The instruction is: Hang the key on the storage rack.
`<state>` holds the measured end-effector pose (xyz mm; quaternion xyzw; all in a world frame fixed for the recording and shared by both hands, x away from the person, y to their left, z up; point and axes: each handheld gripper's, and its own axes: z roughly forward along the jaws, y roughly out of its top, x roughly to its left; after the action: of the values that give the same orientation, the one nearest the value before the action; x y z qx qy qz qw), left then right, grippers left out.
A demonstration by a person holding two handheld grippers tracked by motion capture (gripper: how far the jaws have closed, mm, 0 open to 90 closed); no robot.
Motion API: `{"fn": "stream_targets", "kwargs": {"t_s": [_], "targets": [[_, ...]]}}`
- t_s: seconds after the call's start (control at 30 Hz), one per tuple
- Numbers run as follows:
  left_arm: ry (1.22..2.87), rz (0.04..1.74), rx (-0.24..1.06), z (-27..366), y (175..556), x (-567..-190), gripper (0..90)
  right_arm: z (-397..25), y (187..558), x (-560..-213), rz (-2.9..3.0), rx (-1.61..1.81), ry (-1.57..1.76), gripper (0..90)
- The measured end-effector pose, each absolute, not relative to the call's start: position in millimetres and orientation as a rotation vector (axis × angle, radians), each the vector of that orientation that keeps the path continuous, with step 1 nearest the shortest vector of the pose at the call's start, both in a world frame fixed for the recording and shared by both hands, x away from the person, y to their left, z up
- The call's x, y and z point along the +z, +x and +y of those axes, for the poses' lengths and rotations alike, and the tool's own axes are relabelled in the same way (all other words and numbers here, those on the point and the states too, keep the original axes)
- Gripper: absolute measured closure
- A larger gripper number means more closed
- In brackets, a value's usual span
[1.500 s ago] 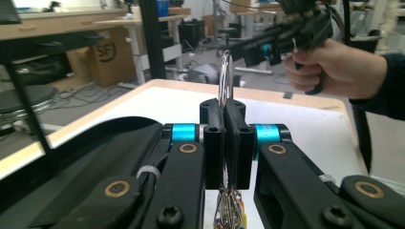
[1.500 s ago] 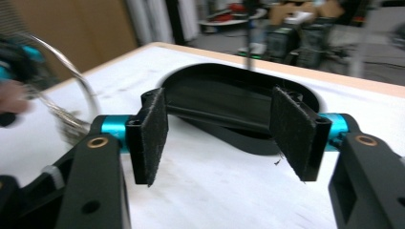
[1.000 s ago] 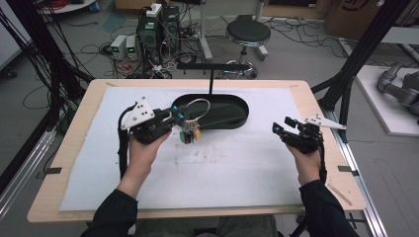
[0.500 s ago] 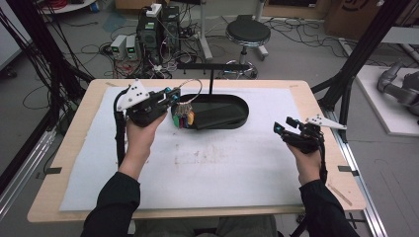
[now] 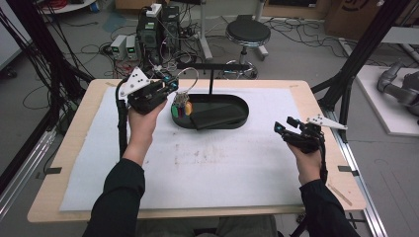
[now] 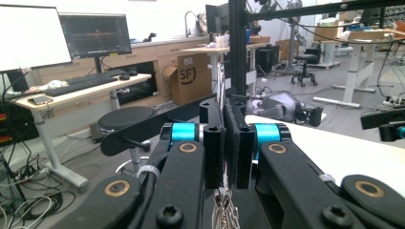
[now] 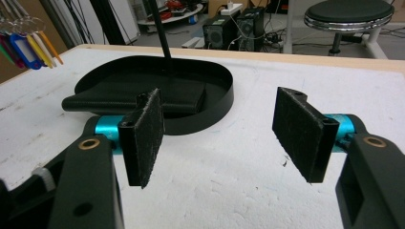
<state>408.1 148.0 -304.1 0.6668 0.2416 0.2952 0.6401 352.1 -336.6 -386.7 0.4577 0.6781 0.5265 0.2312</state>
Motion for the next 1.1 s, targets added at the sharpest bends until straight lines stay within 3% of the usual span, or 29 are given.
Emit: {"fn": "stream_targets", "kwargs": {"t_s": [1.1], "targets": [[1.506,0.767,0.631,154.6,461.2,-343.1,86.3,-336.6,353.1,-387.2,1.863,1.45,1.261,35.6]]}}
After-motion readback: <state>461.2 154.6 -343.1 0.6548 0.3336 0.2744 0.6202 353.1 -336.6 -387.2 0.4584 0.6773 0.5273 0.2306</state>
